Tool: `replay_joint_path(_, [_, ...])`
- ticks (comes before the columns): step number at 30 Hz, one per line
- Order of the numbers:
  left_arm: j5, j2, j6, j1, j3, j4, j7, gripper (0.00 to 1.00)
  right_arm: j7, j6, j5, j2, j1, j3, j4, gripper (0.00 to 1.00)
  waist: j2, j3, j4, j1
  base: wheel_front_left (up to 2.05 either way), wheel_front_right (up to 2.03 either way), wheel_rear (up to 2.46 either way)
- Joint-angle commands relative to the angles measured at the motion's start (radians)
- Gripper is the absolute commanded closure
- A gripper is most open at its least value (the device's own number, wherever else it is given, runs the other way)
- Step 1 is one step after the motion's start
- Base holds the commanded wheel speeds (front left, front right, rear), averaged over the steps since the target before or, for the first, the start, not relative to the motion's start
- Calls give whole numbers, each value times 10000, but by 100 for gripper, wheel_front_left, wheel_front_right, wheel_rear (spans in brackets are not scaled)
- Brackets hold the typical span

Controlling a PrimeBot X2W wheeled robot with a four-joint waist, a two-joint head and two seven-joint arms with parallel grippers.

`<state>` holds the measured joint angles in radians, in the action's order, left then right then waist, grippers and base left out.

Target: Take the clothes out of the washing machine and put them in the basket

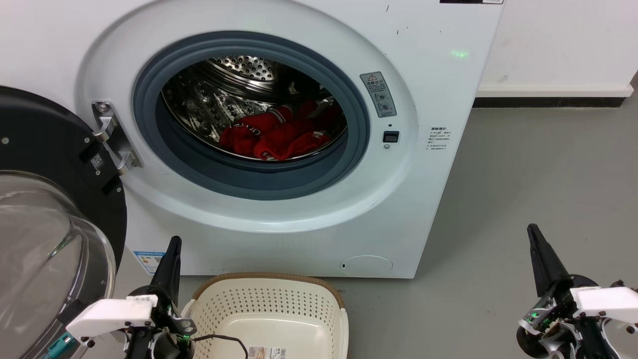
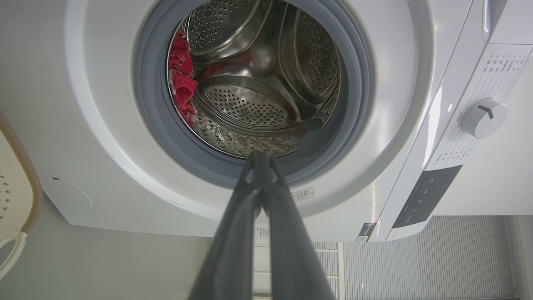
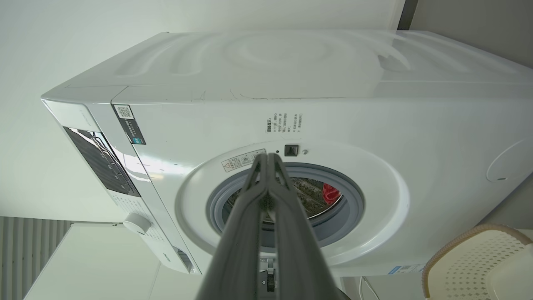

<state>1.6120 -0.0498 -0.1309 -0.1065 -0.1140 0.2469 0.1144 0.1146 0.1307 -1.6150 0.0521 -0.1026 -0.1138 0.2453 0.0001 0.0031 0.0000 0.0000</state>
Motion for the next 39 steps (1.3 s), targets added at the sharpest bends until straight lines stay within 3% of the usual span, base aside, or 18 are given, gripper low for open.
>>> replay_joint_path(1, [18, -5, -20, -51, -16, -23, 19, 100, -16, 0, 48, -31, -132, 5, 14, 100, -1, 0, 0, 0, 0, 0, 0])
replay_joint_path(8, [18, -5, -20, -51, -16, -23, 19, 100, -16, 0, 48, -31, -132, 5, 14, 100, -1, 0, 0, 0, 0, 0, 0])
replay_joint_path(9, [0, 4, 2, 6, 2, 17, -2, 0, 0, 0, -2, 0, 8, 0, 13, 0, -1, 0, 0, 1, 0, 0, 0])
replay_joint_path(18, [-286, 15, 4, -47, 504, 90, -433, 0, -423, 0, 270, -5, 266, 200, -136, 0, -1, 8, -7, 1, 0, 0, 0])
replay_joint_path(29, [-2517, 8, 3, -191, 773, -707, -1028, 0, -1019, 0, 2583, -6, 478, 66, -882, 0, -1, 17, 53, 1, 0, 0, 0])
replay_joint_path(39, [-4865, 5, 3, -291, 946, -1389, -1431, 0, -1426, 0, 5384, -6, 701, 157, -1741, 0, -1, 1, 123, 1, 0, 0, 0])
